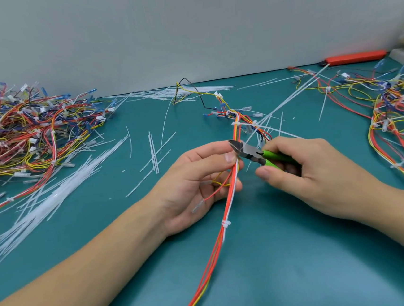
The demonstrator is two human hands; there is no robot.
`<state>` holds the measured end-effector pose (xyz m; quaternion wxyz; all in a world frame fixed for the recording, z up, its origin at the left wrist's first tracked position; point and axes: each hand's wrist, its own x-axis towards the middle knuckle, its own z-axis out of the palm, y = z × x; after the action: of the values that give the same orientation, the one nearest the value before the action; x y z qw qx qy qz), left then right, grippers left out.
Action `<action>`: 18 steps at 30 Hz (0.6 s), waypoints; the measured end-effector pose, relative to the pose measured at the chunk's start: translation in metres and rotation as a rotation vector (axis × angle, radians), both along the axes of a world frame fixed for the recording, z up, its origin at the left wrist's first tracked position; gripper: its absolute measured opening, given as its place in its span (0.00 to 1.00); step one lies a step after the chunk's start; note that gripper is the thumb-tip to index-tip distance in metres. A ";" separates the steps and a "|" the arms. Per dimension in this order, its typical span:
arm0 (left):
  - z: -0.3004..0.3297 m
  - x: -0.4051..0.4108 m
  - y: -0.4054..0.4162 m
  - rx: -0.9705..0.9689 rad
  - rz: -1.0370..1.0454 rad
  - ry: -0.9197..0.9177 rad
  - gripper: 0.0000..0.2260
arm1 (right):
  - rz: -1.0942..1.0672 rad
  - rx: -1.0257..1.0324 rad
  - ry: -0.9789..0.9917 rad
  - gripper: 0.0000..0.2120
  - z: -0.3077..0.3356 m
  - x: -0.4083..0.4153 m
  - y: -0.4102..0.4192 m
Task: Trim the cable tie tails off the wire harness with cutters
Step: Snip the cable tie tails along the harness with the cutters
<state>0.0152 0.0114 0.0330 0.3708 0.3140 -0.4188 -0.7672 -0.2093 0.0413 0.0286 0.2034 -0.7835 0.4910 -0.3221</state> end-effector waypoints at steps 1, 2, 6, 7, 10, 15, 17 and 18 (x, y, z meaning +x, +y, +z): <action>0.000 0.000 0.000 0.002 0.004 -0.001 0.17 | 0.003 0.015 -0.009 0.13 0.000 0.000 0.000; 0.000 0.000 0.000 0.001 0.007 -0.002 0.17 | 0.006 0.032 -0.019 0.13 0.001 0.000 0.000; -0.001 0.000 0.001 -0.023 0.006 0.006 0.11 | 0.022 0.076 -0.036 0.16 0.002 -0.001 0.004; -0.001 0.000 0.001 -0.031 0.008 0.004 0.09 | 0.025 0.082 -0.044 0.16 0.002 -0.001 0.005; -0.002 -0.001 0.002 -0.047 0.019 -0.006 0.08 | 0.016 0.079 -0.026 0.16 0.002 -0.001 0.005; -0.002 0.000 0.002 -0.072 0.002 -0.014 0.09 | 0.000 0.029 0.015 0.18 0.001 -0.001 0.004; -0.002 0.000 0.002 -0.071 -0.004 -0.018 0.08 | -0.002 0.016 0.015 0.19 0.000 -0.002 0.003; -0.001 0.000 0.002 -0.071 -0.008 -0.016 0.08 | -0.001 0.013 0.012 0.19 0.000 -0.001 0.003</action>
<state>0.0149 0.0132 0.0316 0.3754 0.3051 -0.4498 -0.7508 -0.2108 0.0438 0.0285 0.2052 -0.7838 0.4949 -0.3141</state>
